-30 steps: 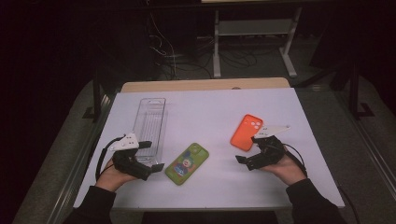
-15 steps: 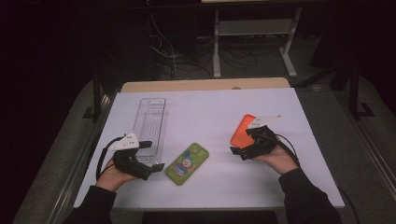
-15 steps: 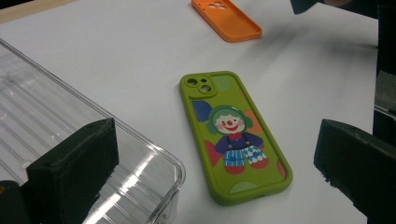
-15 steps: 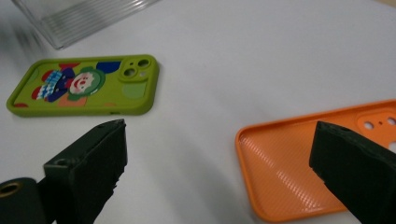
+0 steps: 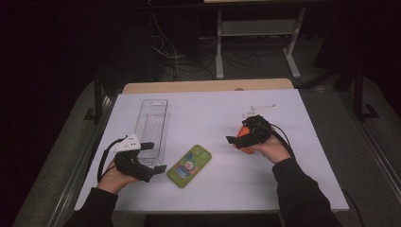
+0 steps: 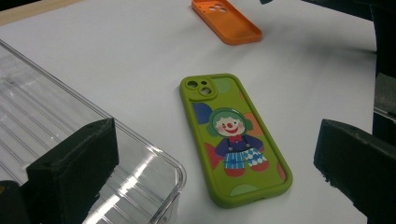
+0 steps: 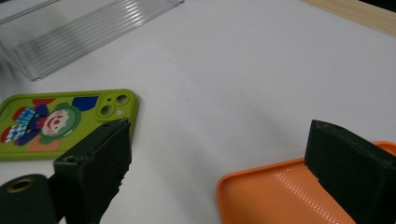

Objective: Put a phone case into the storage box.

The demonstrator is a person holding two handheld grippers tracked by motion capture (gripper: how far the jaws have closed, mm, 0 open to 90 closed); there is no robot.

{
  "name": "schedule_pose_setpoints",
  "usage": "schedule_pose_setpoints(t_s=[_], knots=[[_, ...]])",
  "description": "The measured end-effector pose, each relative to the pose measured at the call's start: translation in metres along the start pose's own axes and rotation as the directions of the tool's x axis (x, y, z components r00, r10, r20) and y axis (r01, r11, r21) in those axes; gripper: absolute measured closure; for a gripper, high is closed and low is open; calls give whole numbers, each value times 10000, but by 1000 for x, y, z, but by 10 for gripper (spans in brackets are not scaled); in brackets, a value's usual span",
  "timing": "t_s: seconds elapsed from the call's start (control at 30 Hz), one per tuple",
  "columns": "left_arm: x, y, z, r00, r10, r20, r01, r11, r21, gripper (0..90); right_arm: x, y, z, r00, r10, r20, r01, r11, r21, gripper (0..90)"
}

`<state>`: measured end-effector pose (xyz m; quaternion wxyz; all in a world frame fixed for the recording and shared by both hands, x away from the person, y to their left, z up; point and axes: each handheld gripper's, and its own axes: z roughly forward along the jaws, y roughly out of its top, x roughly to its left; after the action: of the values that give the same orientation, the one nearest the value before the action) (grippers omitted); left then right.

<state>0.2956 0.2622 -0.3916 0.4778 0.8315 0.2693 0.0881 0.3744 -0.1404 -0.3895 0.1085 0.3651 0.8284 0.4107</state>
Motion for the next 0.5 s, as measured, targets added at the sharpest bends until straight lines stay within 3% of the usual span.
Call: schedule_pose_setpoints(t_s=[0.37, 0.5], knots=[[1, 0, 1, 10000, -82, -24, 82, 9999, -61, 0, -5, 15, 18, 9996, 236, 175, -240, 9994, 255, 160], [1, 0, 1, 9998, -217, -8, 217, 9997, -120, 0, -4, 16, 25, 9994, 273, 195, -280, 9990, 344, 256]])
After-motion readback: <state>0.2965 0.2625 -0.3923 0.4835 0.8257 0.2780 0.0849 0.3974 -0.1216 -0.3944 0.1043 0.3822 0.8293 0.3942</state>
